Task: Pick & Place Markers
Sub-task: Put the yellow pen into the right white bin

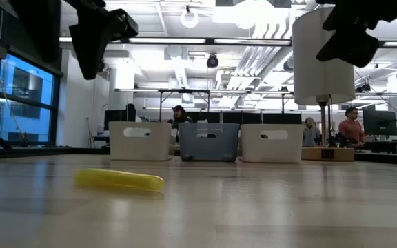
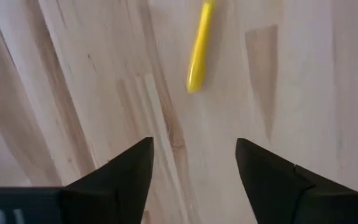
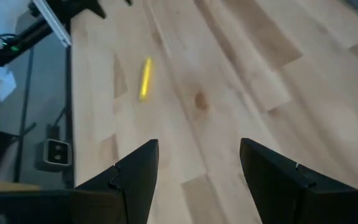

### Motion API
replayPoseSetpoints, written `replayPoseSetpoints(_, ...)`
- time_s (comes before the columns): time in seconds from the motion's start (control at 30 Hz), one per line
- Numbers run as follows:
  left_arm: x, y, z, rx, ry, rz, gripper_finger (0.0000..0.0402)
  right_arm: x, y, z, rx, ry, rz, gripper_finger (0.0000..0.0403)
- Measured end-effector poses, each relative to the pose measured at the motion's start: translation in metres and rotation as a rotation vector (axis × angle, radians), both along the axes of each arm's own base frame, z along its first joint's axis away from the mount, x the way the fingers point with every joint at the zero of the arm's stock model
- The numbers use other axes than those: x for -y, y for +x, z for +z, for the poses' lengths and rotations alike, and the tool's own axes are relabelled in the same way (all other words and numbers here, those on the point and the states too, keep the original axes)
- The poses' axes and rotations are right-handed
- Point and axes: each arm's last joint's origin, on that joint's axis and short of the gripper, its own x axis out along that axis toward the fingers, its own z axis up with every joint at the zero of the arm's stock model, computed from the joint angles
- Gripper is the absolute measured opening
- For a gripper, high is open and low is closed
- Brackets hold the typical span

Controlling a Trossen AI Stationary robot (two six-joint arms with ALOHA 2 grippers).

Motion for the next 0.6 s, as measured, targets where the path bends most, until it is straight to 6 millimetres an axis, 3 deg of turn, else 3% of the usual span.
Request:
replayPoseSetpoints(0.27,0.002,0.003,-0.011,-0.034,0.044,-0.140,0.0233,-0.024,0.008,-0.013,-0.010,0.058,0.027,0.0215)
replayPoseSetpoints(0.6,0.007,0.008,-0.029,-0.087,0.069,-0.176,0.0233,-0.045,0.007,-0.026,-0.051,0.102,0.032,0.0215)
